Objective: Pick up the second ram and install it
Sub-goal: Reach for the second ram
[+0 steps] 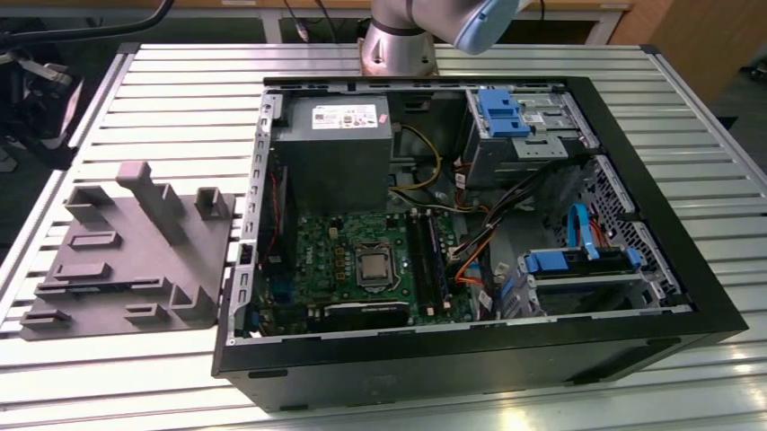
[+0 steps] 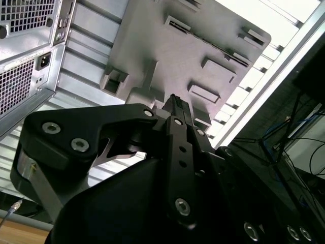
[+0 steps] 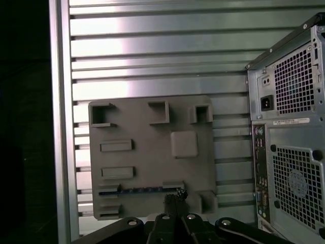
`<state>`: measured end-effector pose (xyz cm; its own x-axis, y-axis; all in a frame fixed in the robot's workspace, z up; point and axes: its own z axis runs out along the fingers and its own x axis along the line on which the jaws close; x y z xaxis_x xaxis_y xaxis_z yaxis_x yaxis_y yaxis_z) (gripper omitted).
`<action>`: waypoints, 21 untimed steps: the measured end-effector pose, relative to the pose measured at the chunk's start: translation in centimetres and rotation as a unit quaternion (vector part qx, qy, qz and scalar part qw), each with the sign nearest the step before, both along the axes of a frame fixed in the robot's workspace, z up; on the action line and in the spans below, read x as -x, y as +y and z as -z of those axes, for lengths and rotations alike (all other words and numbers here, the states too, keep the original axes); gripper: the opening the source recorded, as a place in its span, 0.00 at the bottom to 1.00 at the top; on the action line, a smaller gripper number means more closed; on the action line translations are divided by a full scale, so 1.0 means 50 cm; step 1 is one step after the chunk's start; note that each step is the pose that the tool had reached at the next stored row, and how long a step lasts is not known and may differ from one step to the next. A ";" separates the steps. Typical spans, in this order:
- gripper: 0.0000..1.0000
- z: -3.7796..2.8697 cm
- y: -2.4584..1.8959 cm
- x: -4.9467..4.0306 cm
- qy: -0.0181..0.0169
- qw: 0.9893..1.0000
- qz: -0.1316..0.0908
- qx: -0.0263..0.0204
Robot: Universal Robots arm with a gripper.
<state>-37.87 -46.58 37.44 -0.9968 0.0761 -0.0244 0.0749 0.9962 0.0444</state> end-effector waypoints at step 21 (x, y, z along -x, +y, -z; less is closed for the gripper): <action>0.11 0.007 -0.0035 0.022 0.000 1.000 0.000 0.000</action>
